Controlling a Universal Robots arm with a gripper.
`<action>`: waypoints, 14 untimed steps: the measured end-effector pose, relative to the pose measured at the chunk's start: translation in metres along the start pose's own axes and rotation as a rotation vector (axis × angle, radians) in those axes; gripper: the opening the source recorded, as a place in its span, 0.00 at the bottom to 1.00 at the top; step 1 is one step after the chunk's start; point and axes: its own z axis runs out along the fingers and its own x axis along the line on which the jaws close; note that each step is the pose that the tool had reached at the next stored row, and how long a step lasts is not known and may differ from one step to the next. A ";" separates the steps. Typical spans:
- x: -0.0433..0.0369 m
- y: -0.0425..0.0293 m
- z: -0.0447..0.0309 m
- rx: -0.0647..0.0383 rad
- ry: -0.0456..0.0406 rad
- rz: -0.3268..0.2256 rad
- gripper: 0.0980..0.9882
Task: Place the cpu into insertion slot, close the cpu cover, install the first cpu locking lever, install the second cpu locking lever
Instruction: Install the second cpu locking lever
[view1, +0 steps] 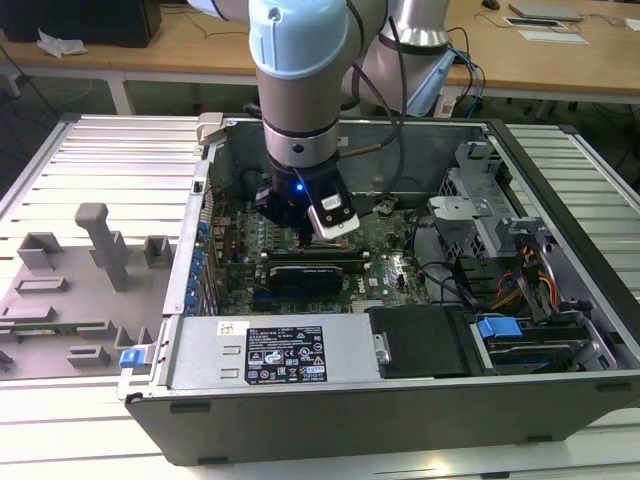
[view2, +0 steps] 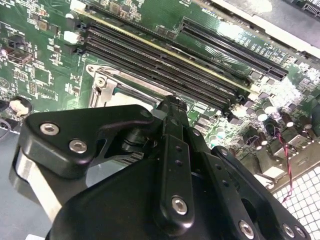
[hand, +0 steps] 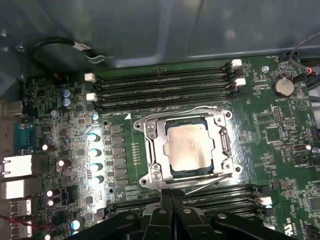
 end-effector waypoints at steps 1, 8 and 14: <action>0.0005 -0.0013 0.0002 -0.006 0.0007 0.000 0.01; 0.0037 -0.0073 0.0061 -0.051 0.0058 0.003 0.01; 0.0077 -0.0092 0.0135 -0.060 0.0069 0.004 0.01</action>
